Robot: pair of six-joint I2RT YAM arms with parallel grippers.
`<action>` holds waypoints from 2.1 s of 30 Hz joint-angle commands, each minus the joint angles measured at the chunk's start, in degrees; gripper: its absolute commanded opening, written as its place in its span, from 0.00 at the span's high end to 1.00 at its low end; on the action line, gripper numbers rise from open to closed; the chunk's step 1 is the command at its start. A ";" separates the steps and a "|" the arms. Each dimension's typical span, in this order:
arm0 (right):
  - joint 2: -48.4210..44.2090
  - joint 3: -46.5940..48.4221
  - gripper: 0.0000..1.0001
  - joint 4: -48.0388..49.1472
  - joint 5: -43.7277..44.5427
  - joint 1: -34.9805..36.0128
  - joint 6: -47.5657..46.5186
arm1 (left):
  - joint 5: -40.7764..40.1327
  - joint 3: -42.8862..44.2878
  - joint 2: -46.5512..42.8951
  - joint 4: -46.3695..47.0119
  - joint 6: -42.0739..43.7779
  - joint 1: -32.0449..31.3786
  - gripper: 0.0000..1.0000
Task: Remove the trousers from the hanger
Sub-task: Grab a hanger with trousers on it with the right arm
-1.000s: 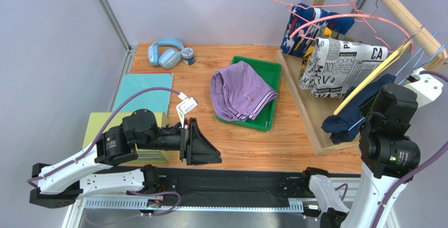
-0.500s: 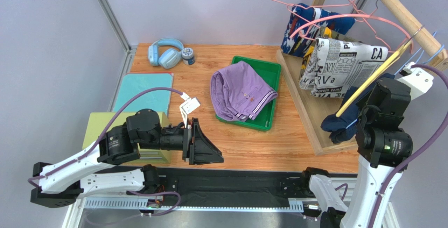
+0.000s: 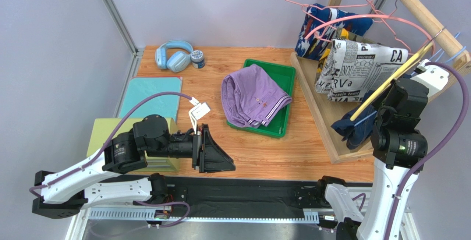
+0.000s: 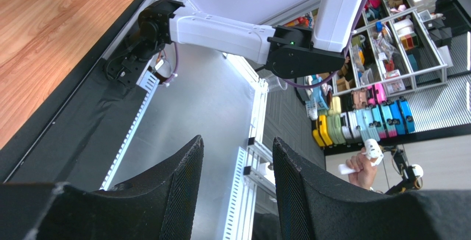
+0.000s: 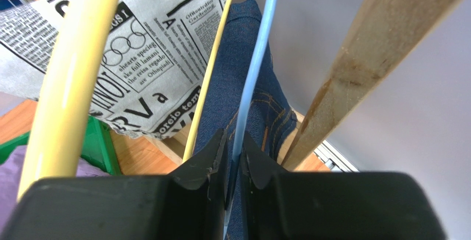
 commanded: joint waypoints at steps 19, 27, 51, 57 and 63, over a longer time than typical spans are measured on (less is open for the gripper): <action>-0.41 21.78 1.00 -6.41 -11.82 -0.29 9.07 | -0.09 0.02 0.04 1.05 0.36 -0.23 0.44; -3.30 21.52 1.00 -14.50 -19.90 -0.29 9.53 | -0.18 -0.78 -0.66 1.05 0.27 -0.23 0.44; 0.38 49.73 1.00 -35.61 -45.81 -6.35 12.08 | 4.21 -2.01 -3.12 2.37 0.62 -0.32 0.44; -0.14 48.60 1.00 -32.37 -61.11 -8.64 12.51 | 3.86 -1.74 -4.70 2.37 0.53 -0.23 0.44; 1.26 44.63 1.00 -26.03 -71.59 -5.57 13.84 | 4.83 -0.43 -4.70 6.76 1.41 -0.23 0.44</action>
